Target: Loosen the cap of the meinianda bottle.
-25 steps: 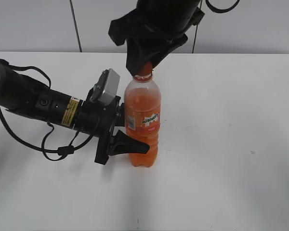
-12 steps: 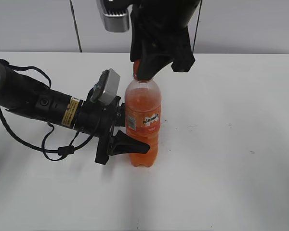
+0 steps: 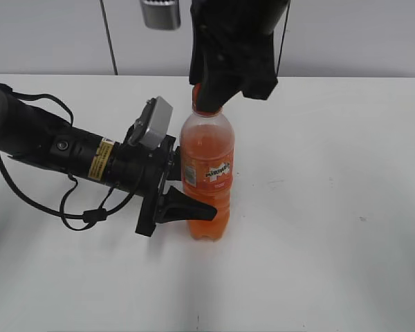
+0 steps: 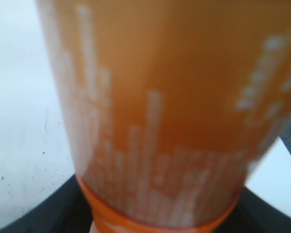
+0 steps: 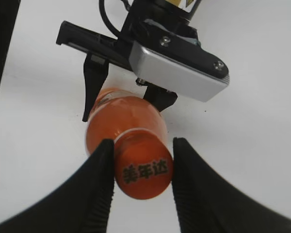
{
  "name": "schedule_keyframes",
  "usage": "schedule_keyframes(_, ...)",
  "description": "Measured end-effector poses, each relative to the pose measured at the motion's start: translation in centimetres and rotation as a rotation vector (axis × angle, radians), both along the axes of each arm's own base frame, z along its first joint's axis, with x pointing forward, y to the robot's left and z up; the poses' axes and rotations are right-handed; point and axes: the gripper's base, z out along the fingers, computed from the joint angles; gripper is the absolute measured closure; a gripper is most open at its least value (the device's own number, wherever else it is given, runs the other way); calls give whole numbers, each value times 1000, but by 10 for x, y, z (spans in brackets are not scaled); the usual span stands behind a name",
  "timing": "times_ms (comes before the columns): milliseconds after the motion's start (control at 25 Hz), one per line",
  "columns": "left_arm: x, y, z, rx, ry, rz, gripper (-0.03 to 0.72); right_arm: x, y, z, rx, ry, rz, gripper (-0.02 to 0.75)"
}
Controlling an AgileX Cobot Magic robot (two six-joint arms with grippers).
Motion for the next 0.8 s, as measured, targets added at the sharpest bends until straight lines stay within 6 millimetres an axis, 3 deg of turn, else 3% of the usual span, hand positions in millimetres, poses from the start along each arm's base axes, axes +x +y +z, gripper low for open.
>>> schedule_keyframes(280,0,1,-2,23,-1,5,284,-11,-9,34,214,217,-671,467)
schedule_keyframes(600,0,1,-2,23,-1,5,284,-8,-12,34,257,303,-966,467)
schedule_keyframes(800,0,1,-2,23,-1,5,284,4,-27,34,267,297,-1056,467)
